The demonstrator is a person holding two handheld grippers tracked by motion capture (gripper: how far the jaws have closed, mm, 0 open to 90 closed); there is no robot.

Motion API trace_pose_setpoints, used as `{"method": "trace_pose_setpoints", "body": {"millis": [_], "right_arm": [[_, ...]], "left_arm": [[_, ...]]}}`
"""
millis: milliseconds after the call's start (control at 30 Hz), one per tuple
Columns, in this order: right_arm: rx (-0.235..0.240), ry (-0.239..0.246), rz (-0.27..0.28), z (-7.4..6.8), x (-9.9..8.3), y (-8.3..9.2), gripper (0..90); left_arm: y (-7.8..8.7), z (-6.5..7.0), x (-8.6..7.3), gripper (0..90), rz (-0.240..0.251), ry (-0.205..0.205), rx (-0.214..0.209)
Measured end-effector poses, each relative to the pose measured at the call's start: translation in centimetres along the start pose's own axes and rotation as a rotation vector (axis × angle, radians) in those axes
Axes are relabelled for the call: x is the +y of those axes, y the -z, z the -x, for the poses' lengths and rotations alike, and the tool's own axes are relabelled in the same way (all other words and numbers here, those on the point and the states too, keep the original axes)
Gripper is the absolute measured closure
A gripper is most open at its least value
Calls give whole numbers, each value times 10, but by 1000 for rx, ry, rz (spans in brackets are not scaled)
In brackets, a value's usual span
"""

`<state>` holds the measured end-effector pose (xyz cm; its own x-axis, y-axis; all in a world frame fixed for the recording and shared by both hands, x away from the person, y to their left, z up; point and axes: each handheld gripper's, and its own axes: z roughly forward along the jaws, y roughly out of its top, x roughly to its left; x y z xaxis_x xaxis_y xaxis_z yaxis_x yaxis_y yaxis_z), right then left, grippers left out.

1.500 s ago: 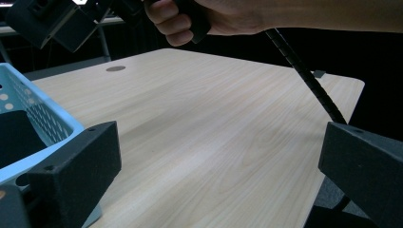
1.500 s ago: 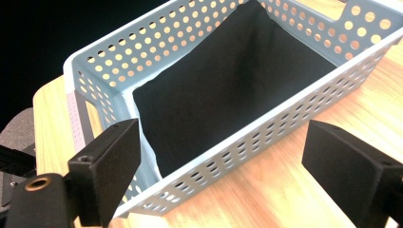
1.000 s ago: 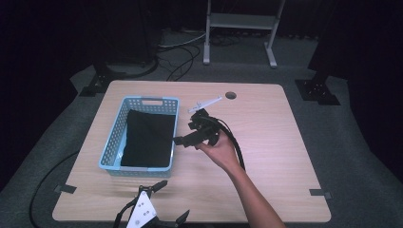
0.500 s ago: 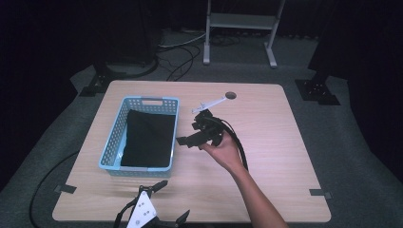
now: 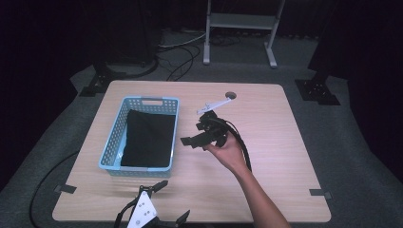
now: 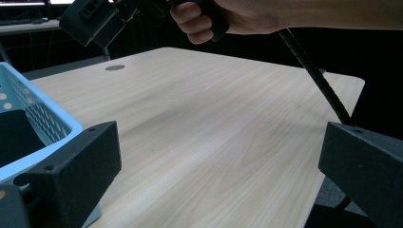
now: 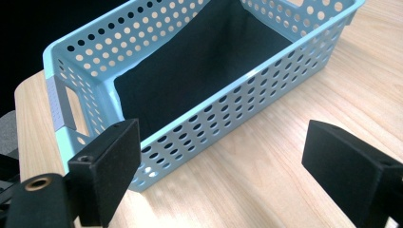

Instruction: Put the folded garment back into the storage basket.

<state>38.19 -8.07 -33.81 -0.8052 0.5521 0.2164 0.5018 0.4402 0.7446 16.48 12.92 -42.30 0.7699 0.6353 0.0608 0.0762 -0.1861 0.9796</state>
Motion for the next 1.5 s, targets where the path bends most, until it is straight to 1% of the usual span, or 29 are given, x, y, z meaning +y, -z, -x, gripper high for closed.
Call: {"method": "trace_pose_setpoints", "body": {"millis": [167, 667, 1100, 1500], "right_arm": [[-5, -1, -7, 1, -3, 2, 127], [-22, -1, -3, 7, -10, 9, 127], [-41, -15, 5, 12, -17, 17, 127], [-52, -25, 4, 15, -23, 19, 127]], "left_arm": [[0, 0, 0, 0, -2, -2, -1], [-1, 1, 0, 0, -2, -3, -1], [-1, 1, 0, 0, -3, -2, -1], [-1, 1, 0, 0, -2, -3, -3]]}}
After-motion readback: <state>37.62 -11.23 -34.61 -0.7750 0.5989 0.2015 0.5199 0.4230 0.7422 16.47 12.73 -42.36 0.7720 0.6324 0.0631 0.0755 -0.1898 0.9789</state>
